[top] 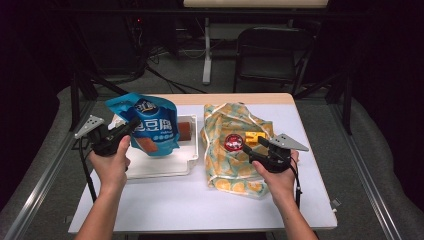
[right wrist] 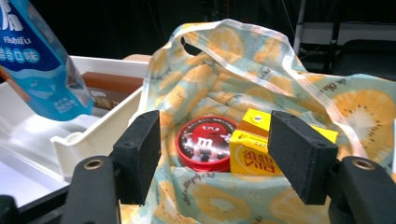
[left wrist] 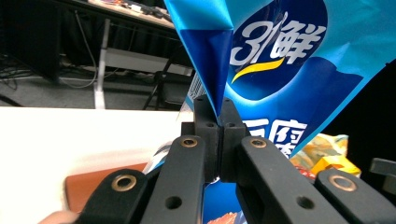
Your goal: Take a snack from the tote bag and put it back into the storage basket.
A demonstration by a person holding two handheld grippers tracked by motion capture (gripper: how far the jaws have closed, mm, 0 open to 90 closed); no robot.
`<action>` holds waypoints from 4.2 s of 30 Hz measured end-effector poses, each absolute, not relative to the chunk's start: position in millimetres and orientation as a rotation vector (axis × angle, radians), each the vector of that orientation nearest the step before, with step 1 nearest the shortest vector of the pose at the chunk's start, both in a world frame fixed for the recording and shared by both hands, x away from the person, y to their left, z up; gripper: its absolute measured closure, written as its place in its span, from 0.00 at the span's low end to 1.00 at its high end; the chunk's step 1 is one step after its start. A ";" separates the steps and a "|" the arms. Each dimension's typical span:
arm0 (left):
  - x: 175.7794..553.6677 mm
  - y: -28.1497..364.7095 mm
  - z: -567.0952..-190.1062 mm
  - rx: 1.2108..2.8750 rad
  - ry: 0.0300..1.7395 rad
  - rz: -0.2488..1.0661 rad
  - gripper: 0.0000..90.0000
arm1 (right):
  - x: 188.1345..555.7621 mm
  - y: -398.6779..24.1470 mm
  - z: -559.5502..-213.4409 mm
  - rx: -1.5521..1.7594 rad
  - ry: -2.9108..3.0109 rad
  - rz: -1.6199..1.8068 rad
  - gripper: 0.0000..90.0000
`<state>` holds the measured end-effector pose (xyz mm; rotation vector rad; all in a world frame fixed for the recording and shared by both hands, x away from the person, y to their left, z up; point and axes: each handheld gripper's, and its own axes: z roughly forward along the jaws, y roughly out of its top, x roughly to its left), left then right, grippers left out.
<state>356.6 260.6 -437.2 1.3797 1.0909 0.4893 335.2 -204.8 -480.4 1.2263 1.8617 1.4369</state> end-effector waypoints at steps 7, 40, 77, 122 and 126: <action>357.5 277.8 -452.9 1.368 1.133 0.504 1.00 | 335.2 -209.1 -484.3 1.241 1.852 1.429 0.38; 367.9 316.0 -483.0 1.327 1.250 0.564 1.00 | 335.5 -229.8 -489.2 1.297 1.812 1.386 0.40; 307.3 265.3 -479.9 1.476 1.257 0.726 0.30 | 345.7 -245.5 -496.0 1.353 1.681 1.343 1.00; 316.4 237.8 -496.4 1.574 1.215 0.631 0.32 | 343.0 -241.7 -493.8 1.389 1.647 1.286 0.99; 316.2 236.7 -497.1 1.586 1.215 0.634 0.32 | 355.3 -238.1 -505.3 1.432 1.673 1.266 1.00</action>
